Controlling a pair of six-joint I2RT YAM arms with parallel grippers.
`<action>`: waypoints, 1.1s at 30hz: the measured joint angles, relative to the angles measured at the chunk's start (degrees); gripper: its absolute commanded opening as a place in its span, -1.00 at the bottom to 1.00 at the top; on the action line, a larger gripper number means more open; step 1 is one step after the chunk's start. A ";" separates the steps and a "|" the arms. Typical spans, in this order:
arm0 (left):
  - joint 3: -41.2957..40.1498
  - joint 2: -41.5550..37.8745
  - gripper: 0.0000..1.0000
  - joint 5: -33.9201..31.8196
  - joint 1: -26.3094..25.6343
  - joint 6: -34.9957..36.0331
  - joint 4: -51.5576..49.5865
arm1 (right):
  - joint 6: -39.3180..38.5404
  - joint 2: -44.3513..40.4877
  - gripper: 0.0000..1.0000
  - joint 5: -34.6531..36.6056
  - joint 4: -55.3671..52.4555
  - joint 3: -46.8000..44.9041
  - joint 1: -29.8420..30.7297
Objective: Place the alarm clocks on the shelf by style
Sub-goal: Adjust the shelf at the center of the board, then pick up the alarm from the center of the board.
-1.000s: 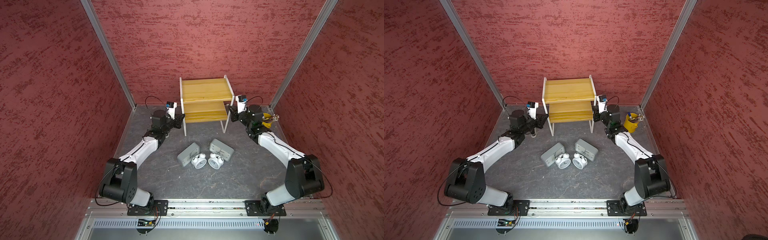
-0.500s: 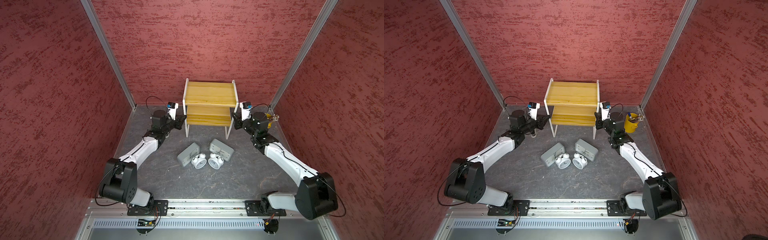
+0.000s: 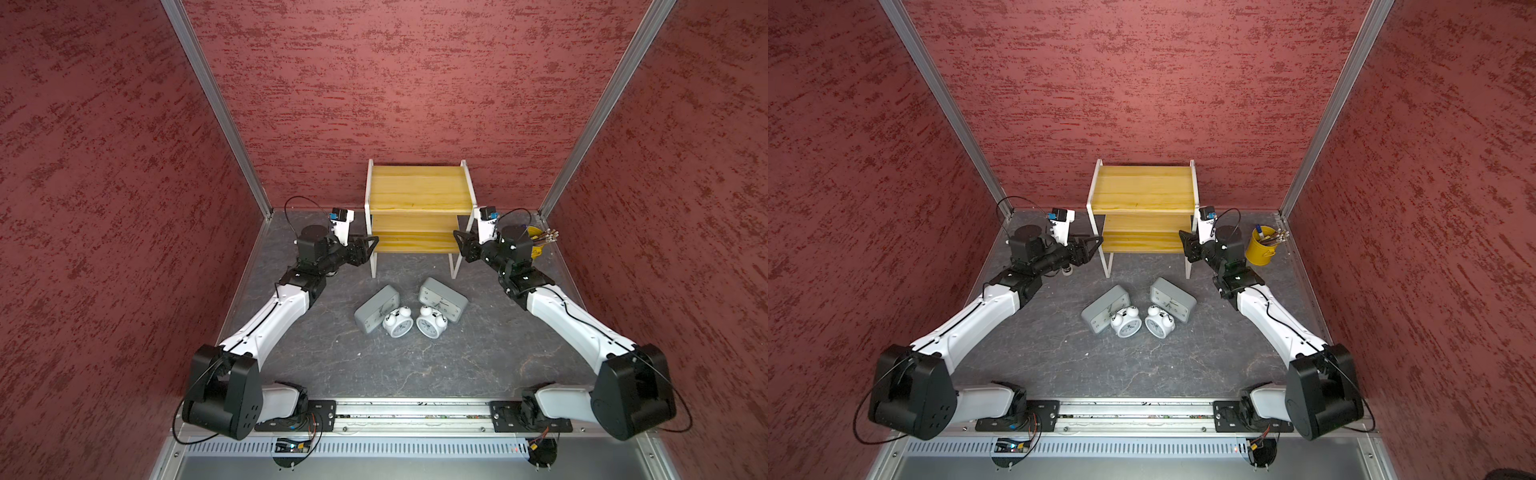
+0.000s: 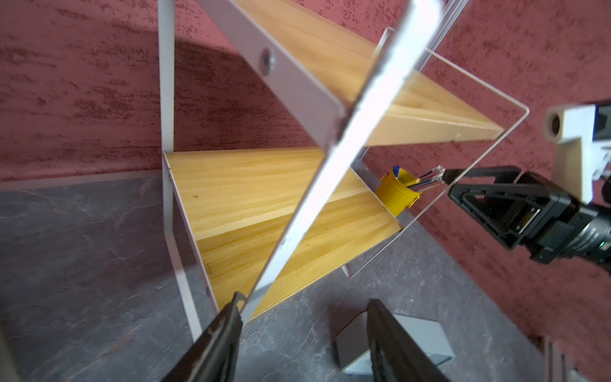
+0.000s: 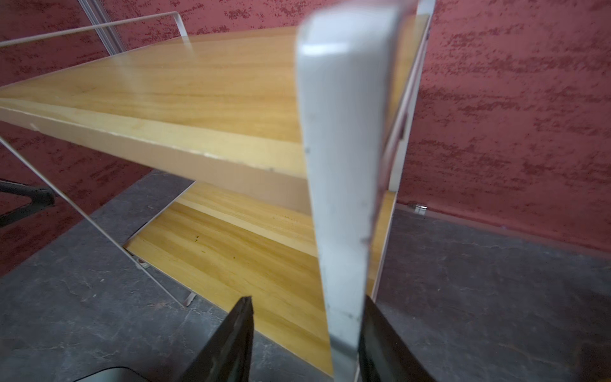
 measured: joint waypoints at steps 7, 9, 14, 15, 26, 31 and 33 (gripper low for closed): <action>0.00 -6.69 0.76 -3.34 -2.29 0.24 -13.79 | -0.02 -4.98 0.66 -0.02 -4.59 -0.09 0.07; 0.00 -8.46 0.81 -4.85 -4.04 0.17 -18.29 | -0.02 -7.43 0.67 -0.15 -5.70 -0.57 0.07; -0.50 -10.47 0.89 -9.86 -10.12 -0.02 -27.08 | -0.04 -13.62 0.69 -0.94 -8.83 -3.52 0.07; -0.94 -10.40 0.89 -10.84 -11.34 0.02 -28.15 | 0.00 -14.67 0.70 -1.01 -9.42 -4.28 0.07; -5.18 -2.67 0.84 -20.13 -17.97 1.84 -32.81 | 0.90 -21.68 0.74 -1.40 -13.11 -9.64 0.07; -5.18 -1.49 0.79 -21.18 -19.30 3.72 -32.74 | 0.92 -21.68 0.75 -1.40 -13.97 -9.64 0.07; -5.18 -1.09 0.78 -21.59 -19.30 4.13 -32.76 | 0.92 -21.68 0.75 -1.38 -14.10 -9.64 0.07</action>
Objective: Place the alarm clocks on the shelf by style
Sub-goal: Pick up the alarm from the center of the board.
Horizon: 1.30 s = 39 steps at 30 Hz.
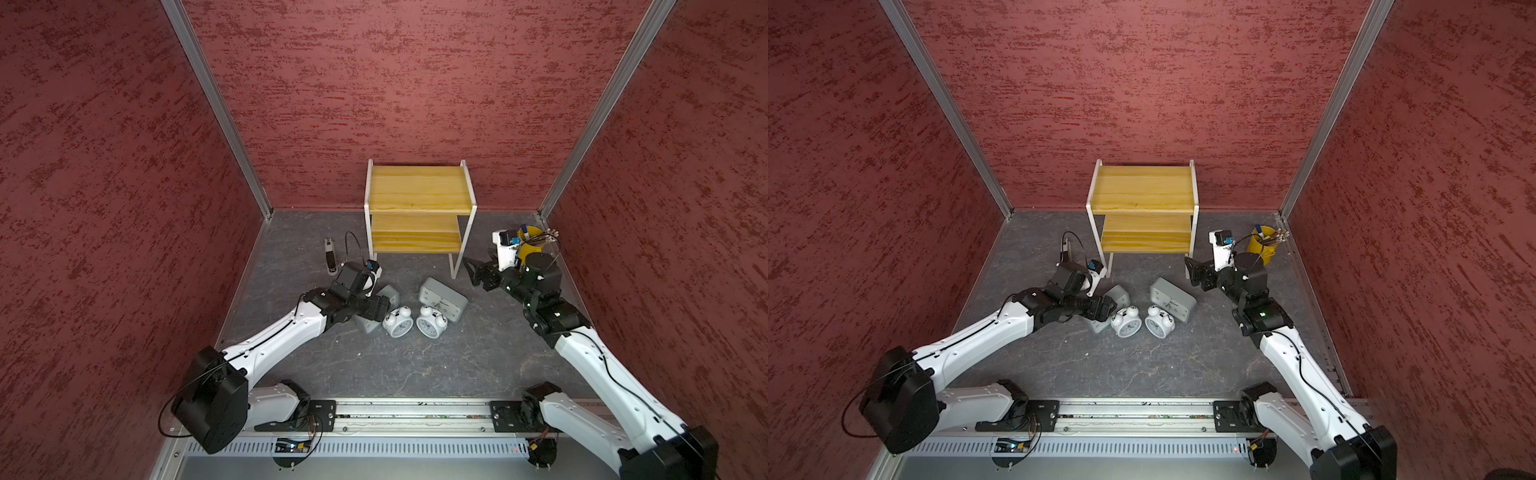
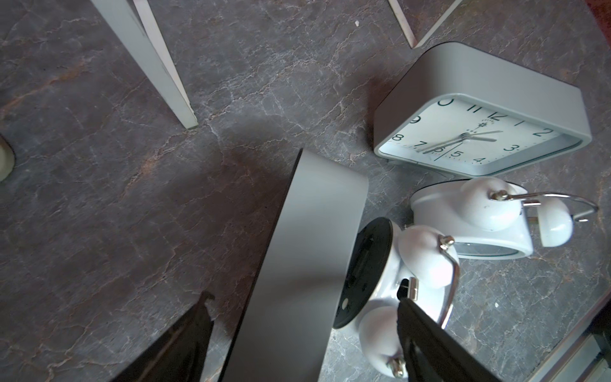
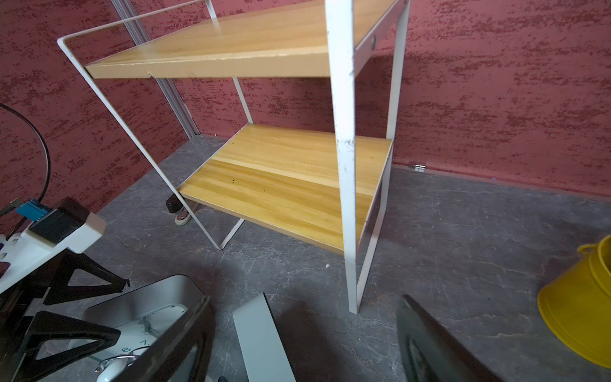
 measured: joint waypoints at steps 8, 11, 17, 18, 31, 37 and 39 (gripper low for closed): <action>-0.07 1.33 0.71 -1.25 0.00 0.96 -0.07 | 0.02 0.04 0.76 -0.02 -0.07 -0.02 0.00; -0.09 1.73 0.63 -1.33 -0.04 1.07 -0.20 | 0.02 0.07 0.77 0.00 -0.04 -0.09 0.00; -0.09 2.34 0.37 -2.36 -0.31 1.29 -0.76 | 0.02 0.48 0.77 0.00 -0.02 -0.76 0.00; -0.09 2.36 0.33 -2.56 -0.35 1.46 -0.85 | 0.04 0.57 0.77 0.00 -0.04 -0.87 0.00; 0.35 2.21 -0.59 -5.11 -0.76 2.49 -3.04 | 0.02 0.09 0.76 -0.02 -0.15 -1.03 0.00; 3.17 0.20 -0.79 -6.58 -0.76 3.21 -8.26 | -0.13 -1.88 0.75 -1.29 -0.20 -1.01 0.00; 5.25 -0.59 -0.81 -6.82 -0.74 3.65 -10.12 | -0.39 -2.23 0.74 -2.54 -0.20 -1.01 0.00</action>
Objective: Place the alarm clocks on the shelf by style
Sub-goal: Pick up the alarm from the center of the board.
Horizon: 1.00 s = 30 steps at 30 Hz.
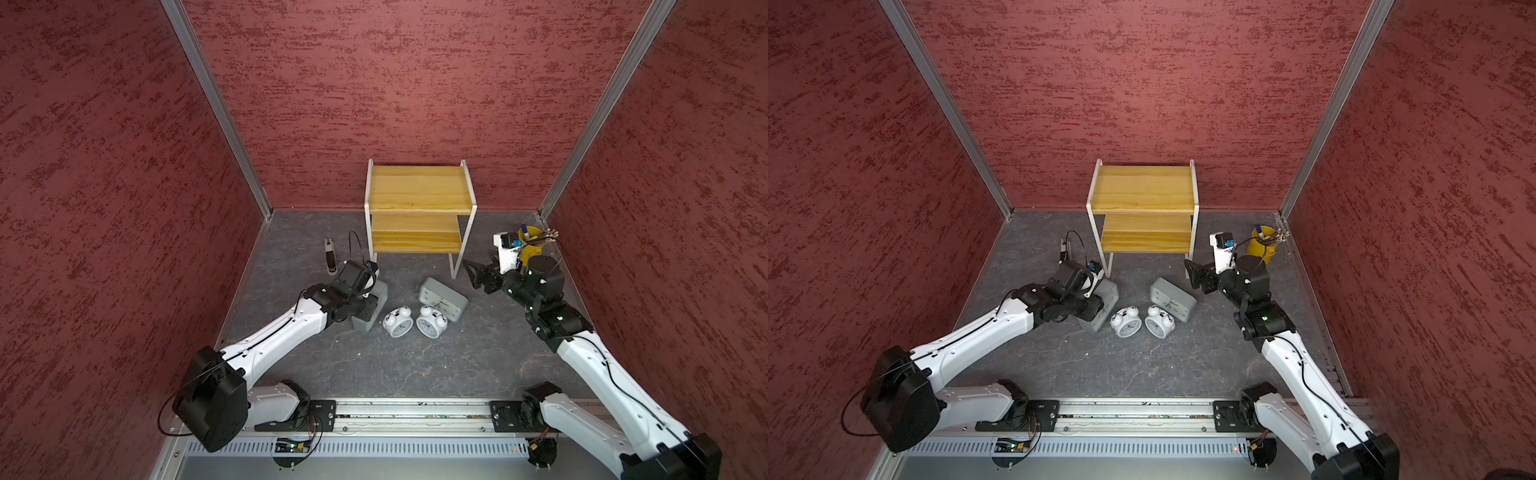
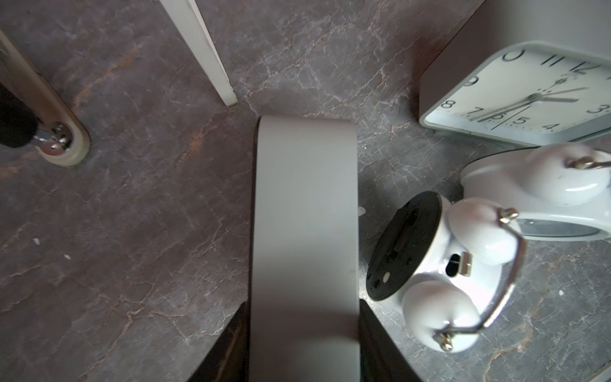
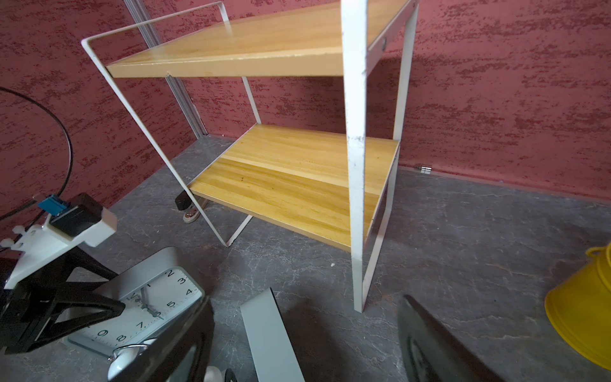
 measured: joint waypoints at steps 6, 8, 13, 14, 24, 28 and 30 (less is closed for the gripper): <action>8.55 -1.22 -0.88 2.03 0.81 3.15 -6.23 | -2.34 0.00 0.74 -9.03 0.02 0.00 0.00; 12.04 -1.38 -0.87 3.63 1.05 5.09 -8.52 | -3.19 0.15 0.74 -13.05 0.11 0.04 0.00; 20.17 -1.44 -0.86 9.77 1.09 10.21 -13.46 | -4.70 2.12 0.77 -22.27 0.57 0.76 0.02; 21.75 -1.36 -0.86 11.34 1.09 11.28 -14.29 | -4.96 2.84 0.79 -23.91 0.59 1.25 0.02; 33.83 5.86 -0.93 22.27 0.11 20.37 -18.91 | -9.27 10.10 0.94 -34.86 0.98 8.15 0.39; 37.66 9.60 -0.92 24.02 -0.26 23.87 -20.22 | -12.70 13.29 0.96 -36.57 -0.85 12.02 0.63; 39.54 10.88 -0.91 24.65 -0.48 25.83 -21.09 | -14.47 14.38 0.97 -37.11 -2.01 13.46 0.72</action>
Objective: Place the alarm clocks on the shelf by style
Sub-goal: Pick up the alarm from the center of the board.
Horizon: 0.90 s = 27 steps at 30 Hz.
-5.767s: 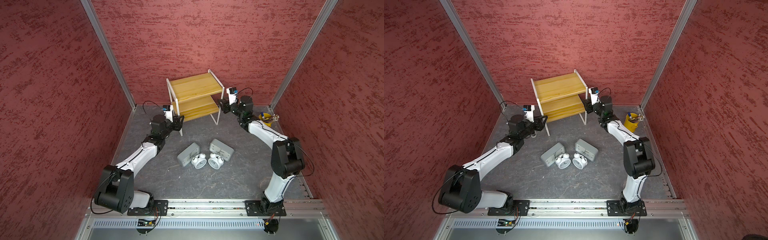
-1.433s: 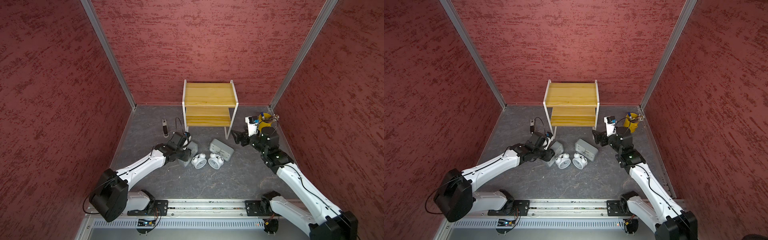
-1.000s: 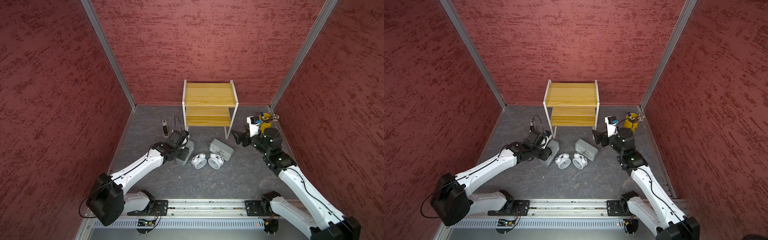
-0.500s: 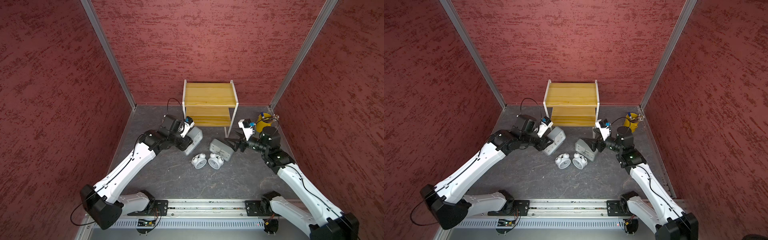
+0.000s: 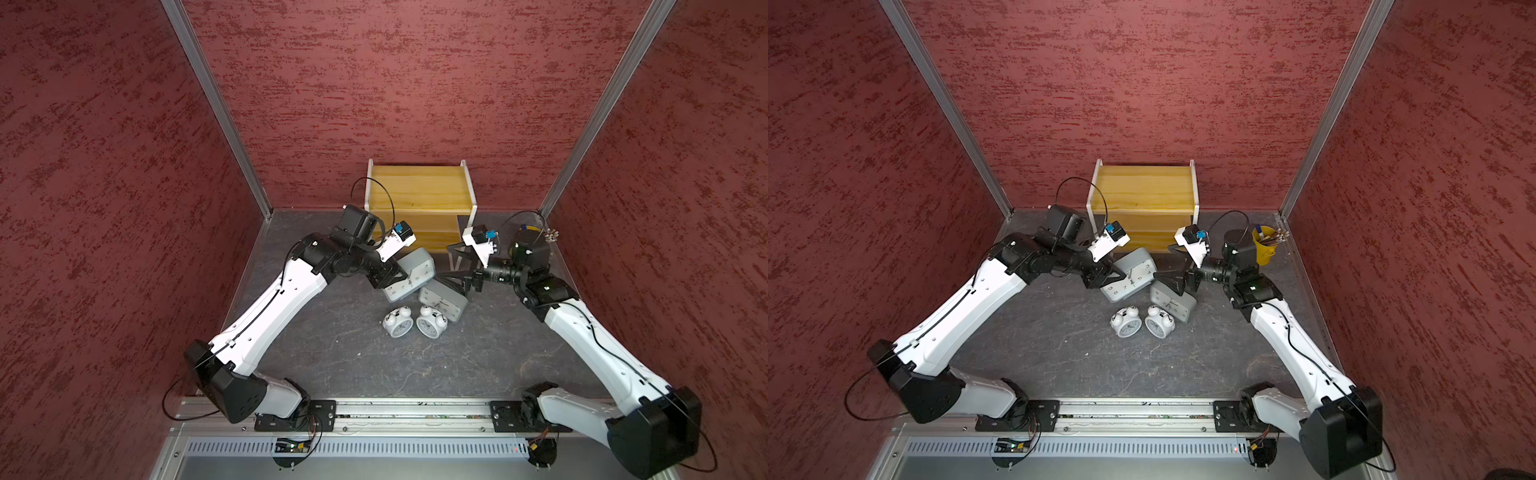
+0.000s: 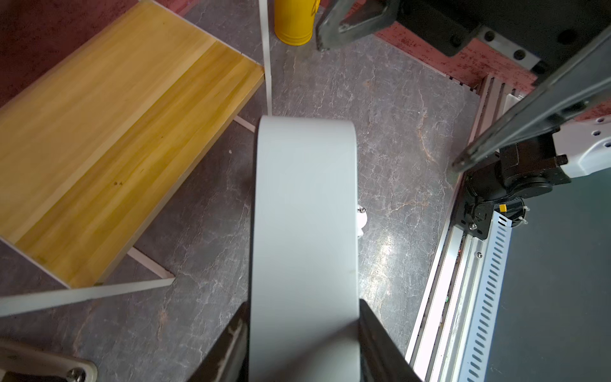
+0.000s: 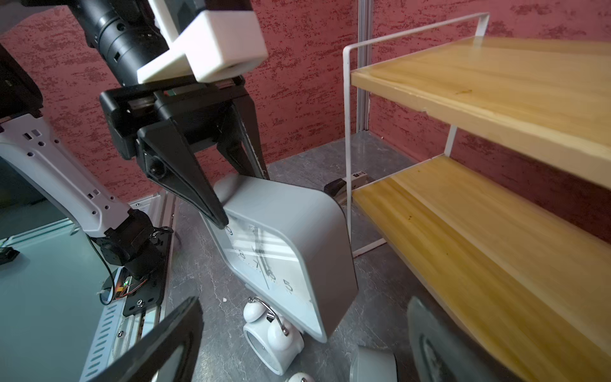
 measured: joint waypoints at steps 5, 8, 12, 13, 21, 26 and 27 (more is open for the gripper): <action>3.63 1.68 -0.92 1.86 -1.03 5.33 -1.77 | -4.31 2.27 0.97 -1.86 -4.26 3.65 0.02; 6.14 2.64 -0.92 3.08 -1.86 8.50 -3.85 | -6.27 3.13 0.97 -2.47 -6.29 5.42 0.04; 9.40 4.35 -0.92 4.28 -2.93 11.72 -6.49 | -8.15 3.30 0.96 -3.21 -8.04 5.88 0.04; 10.10 4.90 -0.92 4.52 -3.02 12.37 -7.08 | -8.48 3.39 0.94 -3.72 -8.41 5.88 0.04; 12.98 7.21 -0.91 5.20 -3.23 14.69 -10.03 | -10.75 4.52 0.54 -8.28 -11.96 7.61 0.09; 14.21 7.96 -0.91 5.20 -3.23 14.99 -10.58 | -11.04 4.59 0.28 -10.03 -12.90 7.72 0.09; 14.53 8.22 -0.91 5.25 -3.23 15.06 -10.62 | -10.99 4.61 0.26 -10.05 -13.00 7.72 0.11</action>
